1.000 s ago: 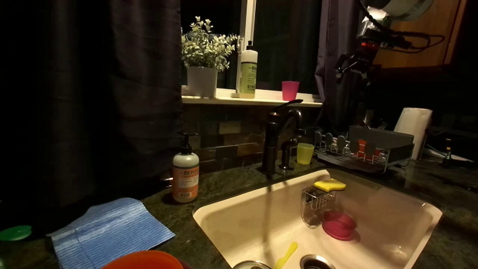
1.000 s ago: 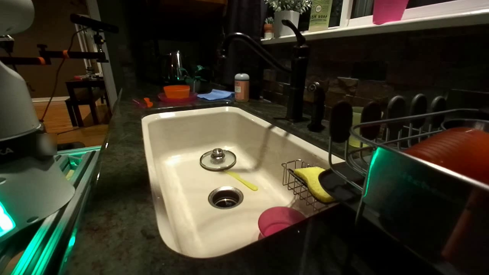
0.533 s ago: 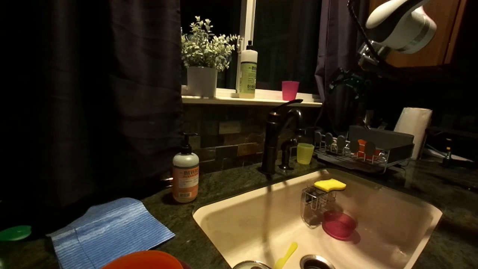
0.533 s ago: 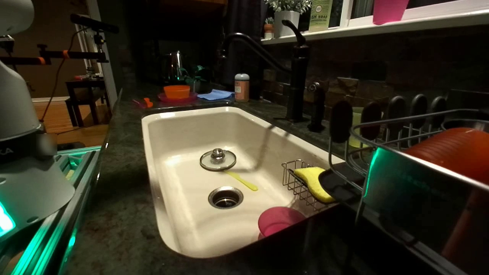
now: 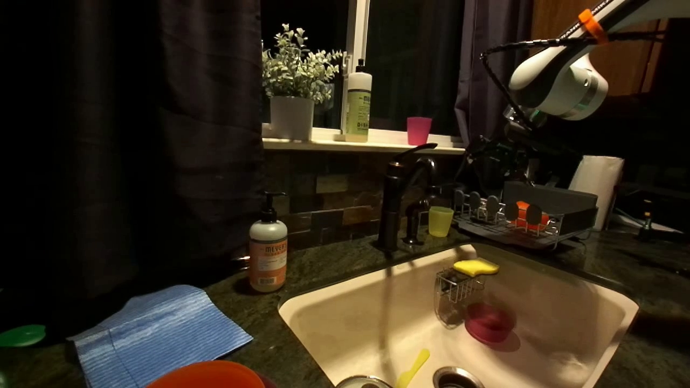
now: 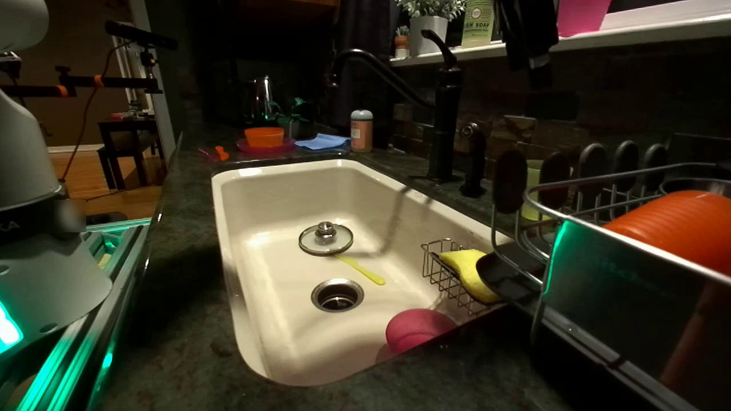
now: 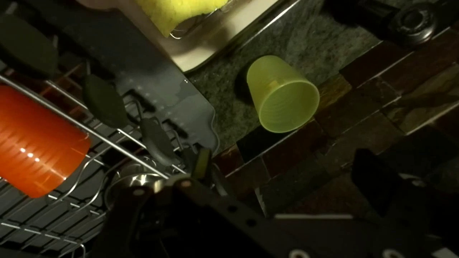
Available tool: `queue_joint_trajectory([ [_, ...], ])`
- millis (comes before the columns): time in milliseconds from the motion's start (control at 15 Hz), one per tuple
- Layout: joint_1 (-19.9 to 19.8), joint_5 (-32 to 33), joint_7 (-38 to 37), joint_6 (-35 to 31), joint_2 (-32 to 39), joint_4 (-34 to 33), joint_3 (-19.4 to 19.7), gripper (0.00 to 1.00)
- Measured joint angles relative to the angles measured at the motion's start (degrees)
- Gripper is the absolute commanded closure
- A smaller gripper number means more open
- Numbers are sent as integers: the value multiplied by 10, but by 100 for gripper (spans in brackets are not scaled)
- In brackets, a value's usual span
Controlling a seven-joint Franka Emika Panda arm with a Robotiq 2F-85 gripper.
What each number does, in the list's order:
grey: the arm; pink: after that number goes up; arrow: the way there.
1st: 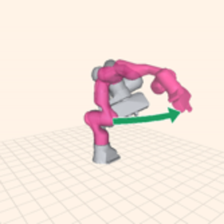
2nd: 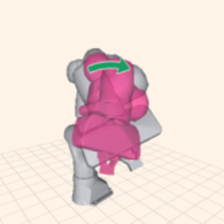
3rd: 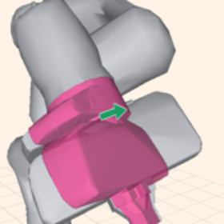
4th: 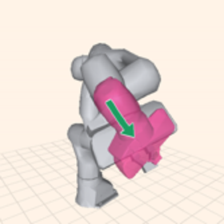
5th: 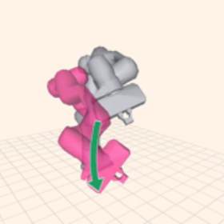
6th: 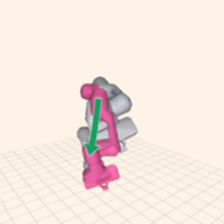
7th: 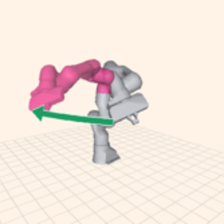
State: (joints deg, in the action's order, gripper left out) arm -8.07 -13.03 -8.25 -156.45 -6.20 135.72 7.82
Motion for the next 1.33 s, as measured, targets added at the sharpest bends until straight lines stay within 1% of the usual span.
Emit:
queue_joint_trajectory([
  [200,0,16,-26,1,29,-9,0,0],
  [533,-1,62,-100,2,75,-27,0,0],
  [1067,4,63,-138,8,137,-72,0,0],
  [1333,9,62,-162,37,163,-104,1,0],
])
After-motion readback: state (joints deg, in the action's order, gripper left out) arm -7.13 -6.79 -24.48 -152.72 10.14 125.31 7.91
